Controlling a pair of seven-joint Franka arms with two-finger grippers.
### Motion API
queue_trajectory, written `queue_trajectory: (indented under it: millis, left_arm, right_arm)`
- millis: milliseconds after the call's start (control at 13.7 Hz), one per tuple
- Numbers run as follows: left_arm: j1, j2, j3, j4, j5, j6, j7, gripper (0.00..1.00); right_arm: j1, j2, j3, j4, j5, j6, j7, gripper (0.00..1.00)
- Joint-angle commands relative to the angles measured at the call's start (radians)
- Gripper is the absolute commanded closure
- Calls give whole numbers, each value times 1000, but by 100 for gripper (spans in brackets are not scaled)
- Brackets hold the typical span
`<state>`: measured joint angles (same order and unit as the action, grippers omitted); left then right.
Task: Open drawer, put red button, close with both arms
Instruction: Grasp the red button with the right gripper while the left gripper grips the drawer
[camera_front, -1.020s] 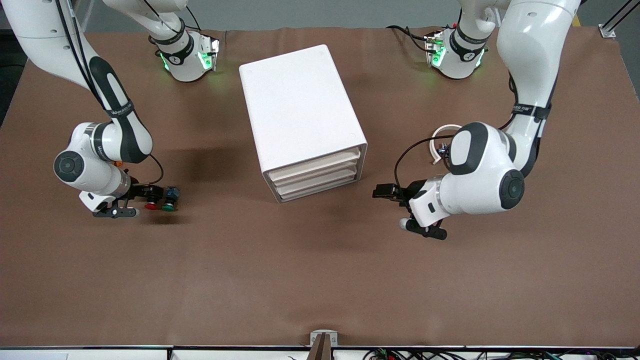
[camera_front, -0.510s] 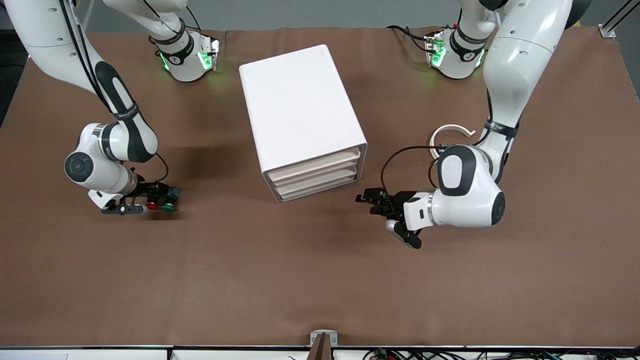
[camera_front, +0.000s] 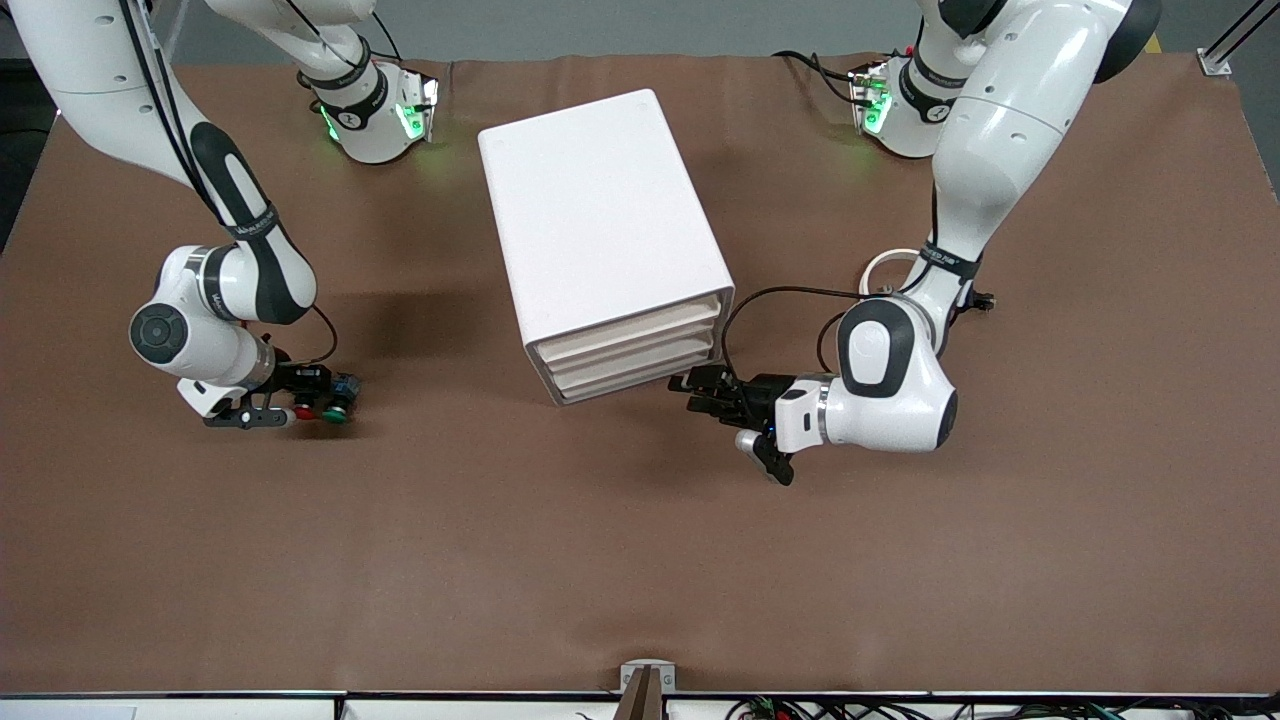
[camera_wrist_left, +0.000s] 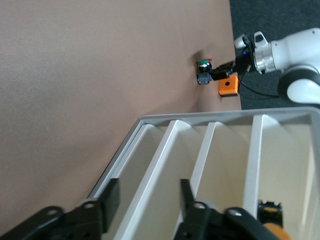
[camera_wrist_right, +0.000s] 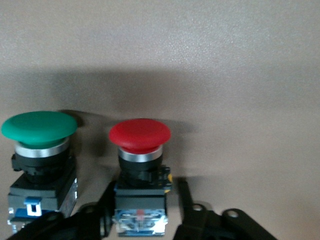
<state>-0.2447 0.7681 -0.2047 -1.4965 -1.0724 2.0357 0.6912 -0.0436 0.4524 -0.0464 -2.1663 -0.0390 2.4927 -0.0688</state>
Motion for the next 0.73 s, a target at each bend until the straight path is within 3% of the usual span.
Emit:
queue_trajectory:
  millis: [0,219,510,656]
  left_arm:
    - [48,16,-4,1,-26,-90,68,50]
    - [61,32,-1,2,-58,-210,62,55]
    - [93,62,-2,7,-108,-325,65,56]
    - [88,66,-2,5,-133,-331,68,56]
  right_arm:
    - [-5,-12,13,2,4,-11,6,100]
    - [7,-26,14,72,4,-108,-2,100]
    - [45,-64,13,342,-10,-494,-6,100]
    - [85,-63,13,466,-12,-608,-3,100]
